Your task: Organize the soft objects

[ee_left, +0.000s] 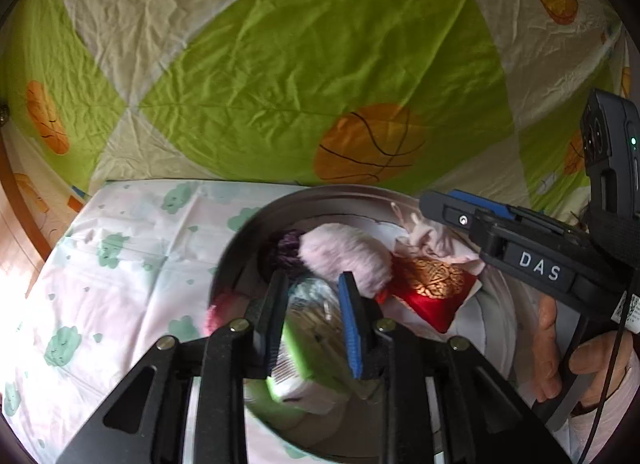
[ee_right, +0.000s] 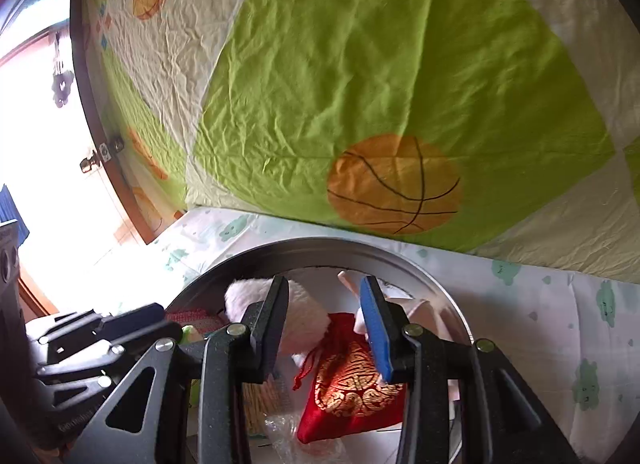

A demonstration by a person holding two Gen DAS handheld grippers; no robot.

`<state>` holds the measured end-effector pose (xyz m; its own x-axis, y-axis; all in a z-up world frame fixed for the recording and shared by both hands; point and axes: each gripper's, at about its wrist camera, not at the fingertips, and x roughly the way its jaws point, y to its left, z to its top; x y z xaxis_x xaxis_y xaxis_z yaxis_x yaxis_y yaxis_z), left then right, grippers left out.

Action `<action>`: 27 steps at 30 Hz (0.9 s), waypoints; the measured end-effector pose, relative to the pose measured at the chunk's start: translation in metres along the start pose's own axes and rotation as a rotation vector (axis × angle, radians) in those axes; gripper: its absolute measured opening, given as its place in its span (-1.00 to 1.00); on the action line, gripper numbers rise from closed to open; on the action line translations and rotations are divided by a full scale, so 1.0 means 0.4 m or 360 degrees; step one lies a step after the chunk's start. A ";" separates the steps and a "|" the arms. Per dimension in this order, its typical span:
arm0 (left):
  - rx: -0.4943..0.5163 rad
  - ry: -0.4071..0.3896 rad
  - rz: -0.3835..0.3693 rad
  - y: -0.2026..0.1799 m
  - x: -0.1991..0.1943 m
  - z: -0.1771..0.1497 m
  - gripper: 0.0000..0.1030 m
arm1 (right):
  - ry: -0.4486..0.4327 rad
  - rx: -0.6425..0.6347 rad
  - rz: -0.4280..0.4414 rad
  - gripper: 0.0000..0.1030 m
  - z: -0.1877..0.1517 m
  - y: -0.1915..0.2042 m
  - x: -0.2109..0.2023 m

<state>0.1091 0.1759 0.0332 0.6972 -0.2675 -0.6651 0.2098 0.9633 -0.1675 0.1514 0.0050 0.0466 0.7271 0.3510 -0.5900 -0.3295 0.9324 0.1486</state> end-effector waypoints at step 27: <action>-0.0047 -0.0459 0.0581 -0.102 -0.053 -0.178 0.99 | -0.0646 -0.0096 -0.0379 0.51 -0.273 0.051 -0.260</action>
<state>0.0370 0.1437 0.0023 0.8848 0.0979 -0.4556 -0.1015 0.9947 0.0166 0.0031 -0.0220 0.0244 0.9593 0.1445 -0.2428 -0.1506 0.9886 -0.0065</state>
